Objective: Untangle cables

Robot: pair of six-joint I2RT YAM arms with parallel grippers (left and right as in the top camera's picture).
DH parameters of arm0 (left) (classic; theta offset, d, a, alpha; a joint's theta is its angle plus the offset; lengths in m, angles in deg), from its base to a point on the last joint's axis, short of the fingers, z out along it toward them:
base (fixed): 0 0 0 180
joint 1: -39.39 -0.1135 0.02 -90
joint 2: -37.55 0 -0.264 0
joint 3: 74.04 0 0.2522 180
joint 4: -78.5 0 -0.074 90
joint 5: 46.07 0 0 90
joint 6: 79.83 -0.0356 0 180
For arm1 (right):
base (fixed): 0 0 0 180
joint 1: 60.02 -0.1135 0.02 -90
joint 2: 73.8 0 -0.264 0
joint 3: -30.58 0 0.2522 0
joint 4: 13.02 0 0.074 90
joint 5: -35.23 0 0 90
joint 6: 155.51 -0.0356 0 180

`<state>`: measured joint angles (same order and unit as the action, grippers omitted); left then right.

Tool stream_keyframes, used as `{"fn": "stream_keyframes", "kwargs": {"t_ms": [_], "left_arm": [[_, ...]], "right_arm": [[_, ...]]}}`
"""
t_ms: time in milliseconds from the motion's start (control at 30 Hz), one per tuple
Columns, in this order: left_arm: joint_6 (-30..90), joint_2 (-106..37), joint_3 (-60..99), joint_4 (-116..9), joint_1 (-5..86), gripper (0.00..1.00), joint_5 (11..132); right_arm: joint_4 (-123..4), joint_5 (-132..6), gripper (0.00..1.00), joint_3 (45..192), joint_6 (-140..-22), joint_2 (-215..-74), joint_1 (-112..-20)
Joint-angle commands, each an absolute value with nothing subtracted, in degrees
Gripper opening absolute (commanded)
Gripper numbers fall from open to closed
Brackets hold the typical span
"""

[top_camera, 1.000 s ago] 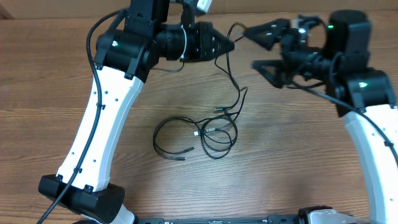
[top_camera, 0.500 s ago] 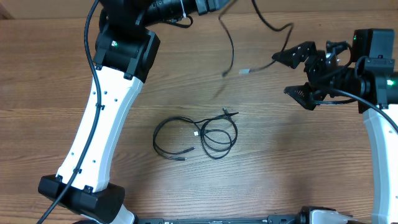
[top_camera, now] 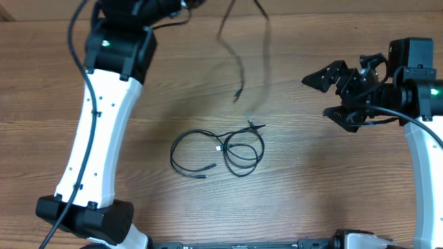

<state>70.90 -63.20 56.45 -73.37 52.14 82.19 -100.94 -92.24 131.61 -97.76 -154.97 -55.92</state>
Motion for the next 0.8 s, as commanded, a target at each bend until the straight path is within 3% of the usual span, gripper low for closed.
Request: {"fn": "stream_keyframes", "kwargs": {"t_ms": [0,200,333,533,767], "left_arm": [[65.1,-63.0,57.2,-71.8,49.0,0.04,78.5],[59.7,-63.0,58.2,-70.2,43.0,0.04,79.4],[53.2,-63.0,58.2,-70.2,40.0,0.04,71.0],[46.2,-64.0,58.1,-69.5,39.6,0.04,58.5],[42.1,-69.7,58.1,-69.4,39.7,0.04,56.6]], "right_arm": [[-101.3,-91.6,1.0,132.5,-93.9,-154.5,-55.8],[-101.1,-91.6,1.0,132.5,-93.9,-154.5,-55.8],[-101.5,-91.6,1.0,132.5,-92.9,-154.5,-55.8],[-101.5,-91.6,1.0,132.5,-92.0,-154.5,-55.8],[-101.6,-89.3,1.0,132.5,-92.0,-154.5,-55.8]]}}
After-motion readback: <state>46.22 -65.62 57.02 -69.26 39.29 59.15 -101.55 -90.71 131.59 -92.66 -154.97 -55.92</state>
